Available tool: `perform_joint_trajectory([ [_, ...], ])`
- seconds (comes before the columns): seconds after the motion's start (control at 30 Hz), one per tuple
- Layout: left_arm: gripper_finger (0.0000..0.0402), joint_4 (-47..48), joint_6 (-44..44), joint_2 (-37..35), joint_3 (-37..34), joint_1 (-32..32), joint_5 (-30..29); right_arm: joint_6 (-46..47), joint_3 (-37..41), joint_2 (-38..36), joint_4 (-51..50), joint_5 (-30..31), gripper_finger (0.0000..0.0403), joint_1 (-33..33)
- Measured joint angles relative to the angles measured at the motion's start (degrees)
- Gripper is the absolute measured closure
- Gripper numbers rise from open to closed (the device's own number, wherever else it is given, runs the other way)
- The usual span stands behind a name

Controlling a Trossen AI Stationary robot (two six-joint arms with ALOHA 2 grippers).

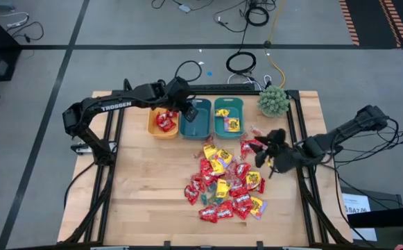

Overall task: Sort candy
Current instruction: Put the transparent blue gummy into the blue bin

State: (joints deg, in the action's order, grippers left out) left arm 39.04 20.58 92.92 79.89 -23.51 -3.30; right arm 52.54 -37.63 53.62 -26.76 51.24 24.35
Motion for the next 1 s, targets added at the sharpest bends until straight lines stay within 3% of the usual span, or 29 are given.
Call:
perform_joint_trajectory([
  [0.13, 0.0257, -0.65, 0.09, 0.0, -0.01, 0.02, 0.01, -25.28, 0.0, 4.59, 23.58, -1.82, 0.0209, -7.66],
  [0.23, 0.0257, -1.0, 0.14, 0.0, 0.0, 0.02, 0.09, -35.29, -1.24, 8.41, 36.89, -5.52, 0.0209, -13.9],
  [0.33, 0.0257, -1.04, 0.16, 0.0, 0.01, 0.01, 2.04, -36.12, -6.0, 12.36, 36.05, -10.58, 0.0209, -19.93],
  [0.47, 0.0257, -1.05, 0.15, 0.0, 0.01, 0.07, 3.31, -35.56, -15.88, 19.95, 25.97, -19.21, 0.0209, -26.98],
  [0.67, 0.0257, -1.25, 1.35, 0.0, 0.01, 0.02, 3.31, -29.43, -29.98, 32.28, 11.93, -22.09, 0.0209, -33.7],
  [1.0, 0.0257, -1.83, 4.63, 0.0, 0.01, 0.02, 3.37, -31.0, -32.33, 40.35, 21.47, -36.77, 0.0216, -38.88],
])
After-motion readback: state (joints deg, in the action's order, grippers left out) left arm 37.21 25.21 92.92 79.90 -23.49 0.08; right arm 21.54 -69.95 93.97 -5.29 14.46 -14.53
